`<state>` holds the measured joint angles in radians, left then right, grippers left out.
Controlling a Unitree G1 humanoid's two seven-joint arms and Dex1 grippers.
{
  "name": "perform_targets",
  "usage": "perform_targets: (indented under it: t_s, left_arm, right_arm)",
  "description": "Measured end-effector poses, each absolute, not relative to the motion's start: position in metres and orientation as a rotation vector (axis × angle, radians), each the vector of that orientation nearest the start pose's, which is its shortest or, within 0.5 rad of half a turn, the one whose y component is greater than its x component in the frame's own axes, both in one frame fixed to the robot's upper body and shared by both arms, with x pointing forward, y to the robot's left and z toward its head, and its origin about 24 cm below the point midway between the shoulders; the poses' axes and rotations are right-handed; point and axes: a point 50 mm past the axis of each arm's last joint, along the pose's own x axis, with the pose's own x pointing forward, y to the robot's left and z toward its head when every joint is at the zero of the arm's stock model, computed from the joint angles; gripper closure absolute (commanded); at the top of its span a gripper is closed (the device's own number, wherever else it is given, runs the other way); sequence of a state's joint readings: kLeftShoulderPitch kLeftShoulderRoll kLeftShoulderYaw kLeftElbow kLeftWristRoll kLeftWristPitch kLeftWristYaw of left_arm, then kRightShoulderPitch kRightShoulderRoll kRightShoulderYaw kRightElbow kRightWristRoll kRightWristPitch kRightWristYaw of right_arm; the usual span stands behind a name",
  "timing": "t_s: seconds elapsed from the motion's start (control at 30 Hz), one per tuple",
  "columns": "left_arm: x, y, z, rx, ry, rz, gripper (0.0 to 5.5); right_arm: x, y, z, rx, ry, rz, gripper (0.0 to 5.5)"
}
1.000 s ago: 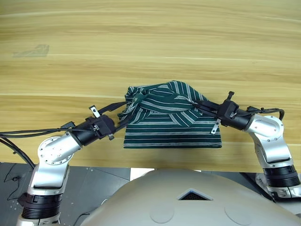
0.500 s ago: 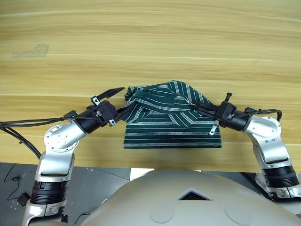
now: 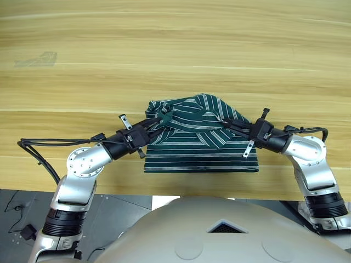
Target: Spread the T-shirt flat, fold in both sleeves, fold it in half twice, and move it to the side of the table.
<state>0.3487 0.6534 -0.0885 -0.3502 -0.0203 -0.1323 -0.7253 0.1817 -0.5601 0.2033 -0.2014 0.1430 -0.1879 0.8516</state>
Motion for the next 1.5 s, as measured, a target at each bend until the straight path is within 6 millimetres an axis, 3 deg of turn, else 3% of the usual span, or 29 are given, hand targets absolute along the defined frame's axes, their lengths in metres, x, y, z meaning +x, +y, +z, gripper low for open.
perform_targets:
  t_s: [0.17,0.47,0.57,0.6,0.73,0.83,0.93,1.0,1.07,1.13,1.17,1.2,1.27,1.33,1.37,1.43,1.5]
  left_arm:
    - [0.166,0.189,0.058,0.6,0.13,-0.949,5.47]
    - [0.166,0.19,0.06,0.629,0.105,-0.949,5.47]
    - [0.179,0.195,0.072,0.65,0.06,-0.917,5.47]
    - [0.196,0.201,0.081,0.672,0.035,-0.875,5.47]
    - [0.268,0.213,0.128,0.73,-0.104,-0.712,5.47]
    - [0.321,0.208,0.168,0.748,-0.195,-0.601,5.47]
    - [0.372,0.19,0.224,0.809,-0.29,-0.446,5.47]
    - [0.387,0.183,0.257,0.842,-0.353,-0.356,5.47]
    - [0.391,0.174,0.304,0.892,-0.48,-0.256,5.47]
    - [0.38,0.168,0.353,0.969,-0.669,-0.176,5.47]
    - [0.37,0.17,0.37,0.999,-0.753,-0.154,5.47]
    - [0.363,0.172,0.375,1.029,-0.789,-0.147,5.47]
    - [0.355,0.172,0.35,1.108,-0.793,-0.228,5.47]
    - [0.349,0.169,0.302,1.15,-0.698,-0.375,5.47]
    - [0.342,0.167,0.27,1.178,-0.625,-0.485,5.47]
    - [0.327,0.165,0.226,1.202,-0.512,-0.651,5.47]
    - [0.299,0.169,0.176,1.2,-0.37,-0.853,5.47]
  right_arm:
    - [0.187,-0.157,0.051,-0.385,0.025,1.124,5.5]
    - [0.192,-0.158,0.054,-0.395,0.01,1.114,5.5]
    - [0.204,-0.163,0.064,-0.396,-0.031,1.086,5.5]
    - [0.221,-0.167,0.072,-0.407,-0.051,1.06,5.5]
    - [0.288,-0.176,0.111,-0.453,-0.14,0.961,5.5]
    - [0.338,-0.177,0.149,-0.478,-0.193,0.844,5.5]
    - [0.385,-0.174,0.21,-0.535,-0.292,0.602,5.5]
    - [0.398,-0.174,0.242,-0.564,-0.348,0.472,5.5]
    - [0.404,-0.174,0.282,-0.613,-0.464,0.322,5.5]
    - [0.397,-0.184,0.322,-0.657,-0.64,0.17,5.5]
    - [0.39,-0.193,0.338,-0.671,-0.712,0.123,5.5]
    - [0.386,-0.199,0.343,-0.688,-0.743,0.102,5.5]
    - [0.38,-0.202,0.335,-0.729,-0.782,0.121,5.5]
    - [0.377,-0.197,0.312,-0.763,-0.76,0.196,5.5]
    - [0.376,-0.191,0.288,-0.786,-0.708,0.279,5.5]
    - [0.367,-0.18,0.236,-0.85,-0.582,0.465,5.5]
    - [0.337,-0.171,0.165,-0.897,-0.39,0.743,5.5]
